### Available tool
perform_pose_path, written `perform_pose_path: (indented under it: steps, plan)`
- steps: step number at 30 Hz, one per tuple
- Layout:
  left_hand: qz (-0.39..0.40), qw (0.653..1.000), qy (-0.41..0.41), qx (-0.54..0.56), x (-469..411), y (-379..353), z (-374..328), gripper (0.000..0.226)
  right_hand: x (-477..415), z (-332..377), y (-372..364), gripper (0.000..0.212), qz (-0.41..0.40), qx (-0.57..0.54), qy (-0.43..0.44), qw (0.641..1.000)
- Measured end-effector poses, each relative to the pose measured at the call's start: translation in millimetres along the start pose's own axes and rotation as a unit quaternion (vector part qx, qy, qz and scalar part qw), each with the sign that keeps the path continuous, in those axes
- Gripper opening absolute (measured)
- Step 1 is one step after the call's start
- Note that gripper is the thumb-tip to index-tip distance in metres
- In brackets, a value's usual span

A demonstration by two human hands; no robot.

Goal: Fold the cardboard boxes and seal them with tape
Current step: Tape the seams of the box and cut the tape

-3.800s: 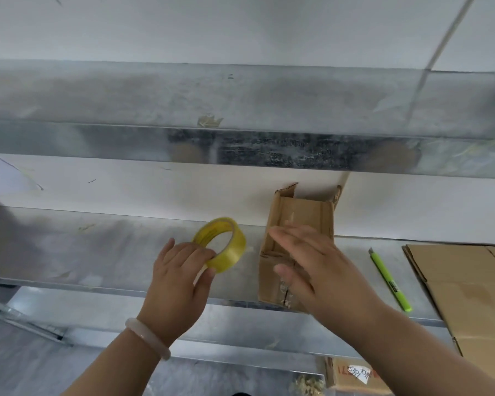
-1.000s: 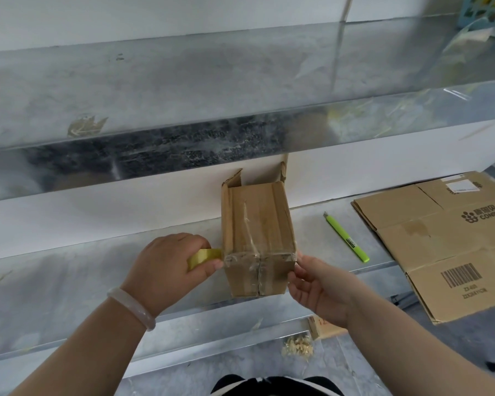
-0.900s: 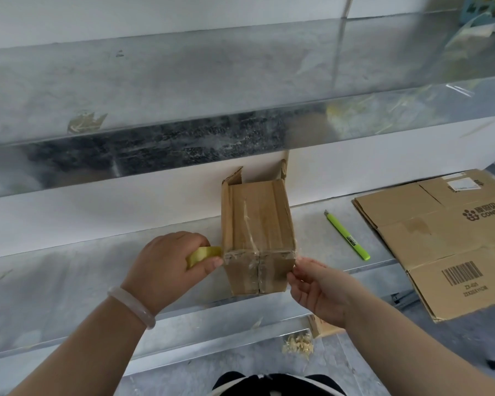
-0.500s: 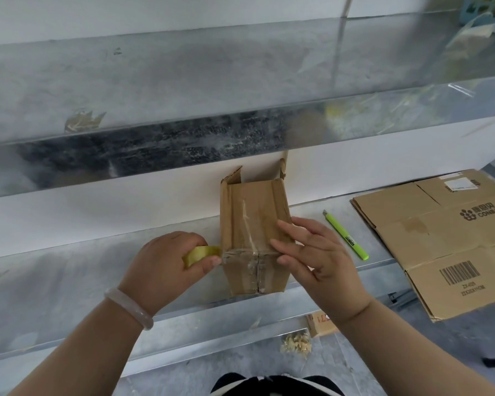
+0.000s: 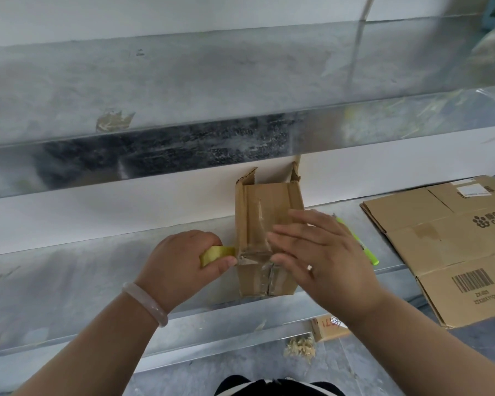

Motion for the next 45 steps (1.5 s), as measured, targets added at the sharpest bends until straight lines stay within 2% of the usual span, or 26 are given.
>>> perform_pose_path:
  steps: [3, 7, 10, 16, 22, 25, 27, 36, 39, 42, 45]
  plan:
    - [-0.006, 1.0, 0.007, -0.003, 1.1, -0.3, 2.2, 0.055, -5.4, 17.3, -29.6, 0.033, 0.036, 0.013, -0.006, 0.999]
    - [-0.004, 1.0, 0.011, 0.0, 2.1, -3.3, 3.6, 0.056, -0.2, 15.8, -41.4, 0.027, 0.004, 0.031, -0.011, 0.999]
    - [0.0, 1.0, 0.015, 0.0, 3.6, -5.1, 6.2, 0.058, -0.1, 19.6, -44.1, 0.025, 0.013, 0.045, -0.006, 0.999]
    - [-0.015, 1.0, 0.015, 0.011, 4.3, -2.2, 7.3, 0.057, 0.9, 16.8, -46.1, 0.034, 0.031, 0.071, -0.022, 0.997]
    - [-0.066, 0.992, -0.049, 0.096, 9.3, 8.5, 1.0, 0.05, 2.6, 14.3, -43.6, 0.034, 0.006, 0.065, -0.016, 0.998]
    - [-0.073, 0.985, -0.074, 0.14, 14.8, 7.6, 4.6, 0.041, 2.0, 15.0, -42.0, 0.033, 0.001, 0.063, -0.013, 0.998]
    - [-0.068, 0.982, -0.073, 0.162, 16.3, 6.0, 10.9, 0.045, 1.9, 16.6, -42.0, 0.034, 0.003, 0.065, -0.007, 0.998]
    - [-0.059, 0.987, -0.148, 0.001, 11.4, 1.1, 7.8, 0.064, 2.5, 18.5, -44.5, 0.033, 0.02, 0.065, -0.005, 0.998]
    - [-0.05, 0.988, -0.142, 0.036, 11.0, 1.6, 11.4, 0.064, 2.2, 17.2, -43.0, 0.033, 0.015, 0.062, -0.01, 0.998]
    - [-0.03, 0.987, -0.079, 0.139, 15.6, 0.2, 24.7, 0.065, 2.9, 16.7, -42.3, 0.032, 0.008, 0.059, -0.011, 0.998]
    - [-0.065, 0.98, -0.062, 0.176, 20.6, 5.8, 29.3, 0.051, 2.3, 17.6, -43.1, 0.032, 0.008, 0.059, -0.007, 0.998]
Point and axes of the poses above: each hand's wrist, its own x-axis away from the middle knuckle, its own y-axis out of the back of the hand, z = x × y, the point moved 10 cm from there along -x, towards the middle knuckle, and after that the axes turned 2 degrees about -z, right-handed, at the moved point
